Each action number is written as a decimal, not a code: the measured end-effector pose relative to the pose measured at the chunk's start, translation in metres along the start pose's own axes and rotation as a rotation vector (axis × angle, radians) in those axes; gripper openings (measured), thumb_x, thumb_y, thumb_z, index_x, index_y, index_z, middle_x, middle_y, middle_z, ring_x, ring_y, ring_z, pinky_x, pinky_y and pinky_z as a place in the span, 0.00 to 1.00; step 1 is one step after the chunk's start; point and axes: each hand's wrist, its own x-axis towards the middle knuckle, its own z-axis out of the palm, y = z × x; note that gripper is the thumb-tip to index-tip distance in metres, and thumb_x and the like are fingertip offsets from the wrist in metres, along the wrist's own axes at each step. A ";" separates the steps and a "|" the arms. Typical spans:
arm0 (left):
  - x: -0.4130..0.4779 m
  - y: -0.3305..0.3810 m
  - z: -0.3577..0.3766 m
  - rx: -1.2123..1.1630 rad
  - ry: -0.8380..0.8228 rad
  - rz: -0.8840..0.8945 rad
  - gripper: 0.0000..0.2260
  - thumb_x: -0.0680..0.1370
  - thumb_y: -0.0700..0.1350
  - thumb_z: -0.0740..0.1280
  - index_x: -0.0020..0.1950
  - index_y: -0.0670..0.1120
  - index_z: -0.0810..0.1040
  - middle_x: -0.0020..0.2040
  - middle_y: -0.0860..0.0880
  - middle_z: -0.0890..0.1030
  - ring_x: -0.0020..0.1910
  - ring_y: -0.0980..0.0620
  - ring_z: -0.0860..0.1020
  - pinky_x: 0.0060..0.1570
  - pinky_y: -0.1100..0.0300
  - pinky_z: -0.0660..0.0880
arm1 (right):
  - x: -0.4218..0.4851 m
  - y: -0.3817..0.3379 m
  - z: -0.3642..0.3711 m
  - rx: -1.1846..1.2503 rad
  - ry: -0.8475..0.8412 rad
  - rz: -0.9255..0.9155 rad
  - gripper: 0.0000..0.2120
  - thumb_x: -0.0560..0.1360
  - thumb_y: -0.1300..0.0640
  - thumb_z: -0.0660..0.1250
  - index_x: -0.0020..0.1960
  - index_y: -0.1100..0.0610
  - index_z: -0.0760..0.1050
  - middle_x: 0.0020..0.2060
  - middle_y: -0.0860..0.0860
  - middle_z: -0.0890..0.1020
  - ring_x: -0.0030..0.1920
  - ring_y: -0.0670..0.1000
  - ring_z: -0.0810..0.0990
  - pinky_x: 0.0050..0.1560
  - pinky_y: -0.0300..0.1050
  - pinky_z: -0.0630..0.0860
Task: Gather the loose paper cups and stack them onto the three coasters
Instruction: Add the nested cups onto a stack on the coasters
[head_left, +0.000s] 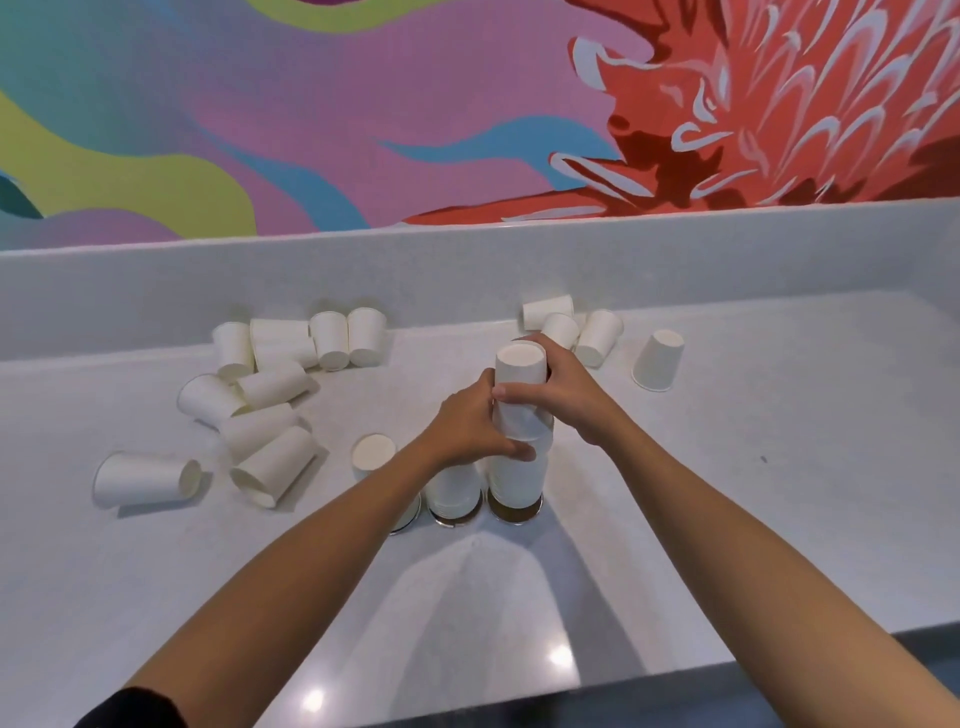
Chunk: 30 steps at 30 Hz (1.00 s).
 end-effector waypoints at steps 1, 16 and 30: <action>-0.001 -0.001 0.001 0.019 0.001 0.000 0.45 0.58 0.59 0.76 0.70 0.49 0.63 0.64 0.51 0.76 0.58 0.48 0.77 0.58 0.46 0.75 | 0.000 0.003 0.001 -0.001 -0.005 0.001 0.24 0.68 0.55 0.77 0.59 0.53 0.72 0.50 0.47 0.80 0.52 0.47 0.79 0.47 0.39 0.77; 0.004 -0.008 0.001 0.387 -0.081 -0.003 0.37 0.68 0.51 0.76 0.70 0.49 0.60 0.63 0.50 0.78 0.65 0.47 0.74 0.72 0.36 0.46 | -0.017 0.067 0.002 -0.184 -0.243 0.221 0.42 0.60 0.54 0.78 0.70 0.45 0.63 0.61 0.47 0.75 0.61 0.50 0.74 0.61 0.50 0.74; 0.004 -0.006 -0.003 0.302 -0.070 -0.013 0.35 0.63 0.70 0.64 0.64 0.54 0.66 0.58 0.54 0.81 0.59 0.49 0.77 0.69 0.36 0.51 | -0.026 0.086 0.013 -0.237 -0.265 0.182 0.44 0.57 0.52 0.77 0.69 0.45 0.61 0.59 0.47 0.76 0.58 0.50 0.75 0.57 0.45 0.74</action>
